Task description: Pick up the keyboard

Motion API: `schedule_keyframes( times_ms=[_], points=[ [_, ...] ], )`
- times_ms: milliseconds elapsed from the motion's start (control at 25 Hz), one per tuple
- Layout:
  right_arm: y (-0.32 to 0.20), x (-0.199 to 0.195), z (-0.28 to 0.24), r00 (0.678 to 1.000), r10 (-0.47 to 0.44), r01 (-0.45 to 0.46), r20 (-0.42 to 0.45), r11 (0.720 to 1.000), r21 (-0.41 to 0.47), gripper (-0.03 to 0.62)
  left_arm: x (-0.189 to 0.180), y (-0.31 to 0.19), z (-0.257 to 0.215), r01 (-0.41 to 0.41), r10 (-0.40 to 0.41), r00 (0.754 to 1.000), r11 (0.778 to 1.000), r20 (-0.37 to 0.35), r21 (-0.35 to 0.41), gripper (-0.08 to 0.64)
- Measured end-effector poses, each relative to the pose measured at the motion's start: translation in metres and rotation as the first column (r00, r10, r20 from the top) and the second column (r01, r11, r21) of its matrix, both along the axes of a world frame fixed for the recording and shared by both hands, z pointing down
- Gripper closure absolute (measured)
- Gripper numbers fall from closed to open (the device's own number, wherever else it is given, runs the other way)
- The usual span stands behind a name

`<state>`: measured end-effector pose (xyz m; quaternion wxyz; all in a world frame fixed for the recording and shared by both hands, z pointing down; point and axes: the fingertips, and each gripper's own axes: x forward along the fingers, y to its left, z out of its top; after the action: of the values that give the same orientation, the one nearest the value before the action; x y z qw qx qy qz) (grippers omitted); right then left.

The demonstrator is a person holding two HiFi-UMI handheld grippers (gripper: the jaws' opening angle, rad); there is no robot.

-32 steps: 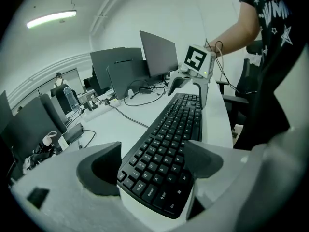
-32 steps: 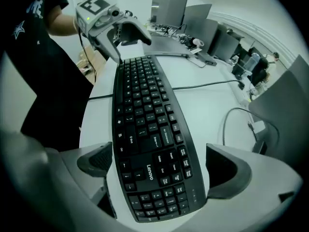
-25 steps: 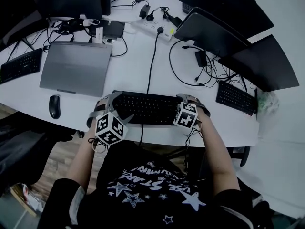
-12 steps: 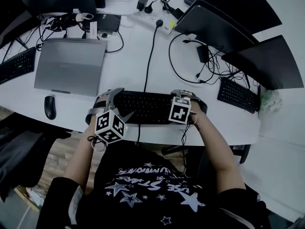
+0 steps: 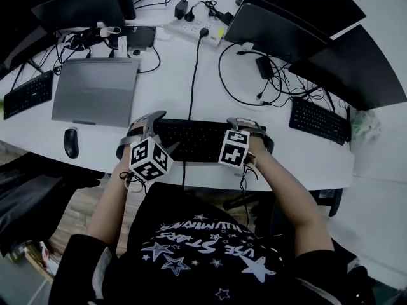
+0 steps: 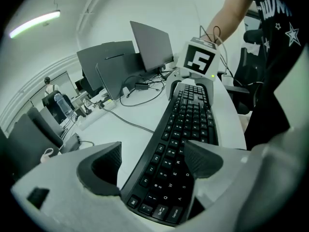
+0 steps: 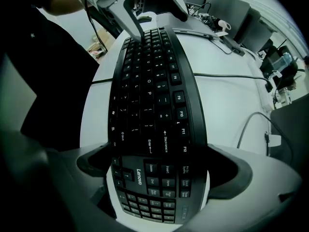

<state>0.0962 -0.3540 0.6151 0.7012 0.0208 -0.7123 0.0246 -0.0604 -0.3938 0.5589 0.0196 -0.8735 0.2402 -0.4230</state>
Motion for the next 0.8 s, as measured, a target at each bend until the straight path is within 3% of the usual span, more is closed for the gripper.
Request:
schedule_keyframes(
  times_ms=[120,240,440,520,640,800],
  points=[
    [0.005,0.002,-0.008,1.000,0.016,-0.018,0.021,0.996,0.088,0.014,0.009,-0.002,-0.012,-0.016,0.016,1.000,1.000,0.019,0.008,0.160],
    [0.008,0.003,-0.016,0.999,0.012,-0.017,0.030,0.981,0.191,0.014,0.023,0.004,-0.015,-0.074,0.077,0.996,0.996,0.050,-0.047,0.158],
    [0.016,0.003,-0.027,0.999,-0.009,-0.008,0.047,0.934,0.356,0.014,0.039,0.020,-0.011,-0.217,0.240,0.961,0.963,0.137,-0.161,0.158],
    [0.018,0.002,-0.031,0.998,-0.021,-0.003,0.054,0.907,0.420,0.014,0.042,0.026,-0.006,-0.274,0.315,0.933,0.935,0.172,-0.227,0.158],
    [0.023,0.001,-0.037,0.997,-0.042,0.002,0.067,0.862,0.506,0.014,0.044,0.044,0.003,-0.349,0.439,0.876,0.863,0.200,-0.366,0.158],
    [0.030,0.004,-0.040,0.995,-0.068,0.010,0.076,0.811,0.585,0.014,0.058,0.051,0.006,-0.423,0.550,0.804,0.795,0.223,-0.435,0.160]
  ],
)
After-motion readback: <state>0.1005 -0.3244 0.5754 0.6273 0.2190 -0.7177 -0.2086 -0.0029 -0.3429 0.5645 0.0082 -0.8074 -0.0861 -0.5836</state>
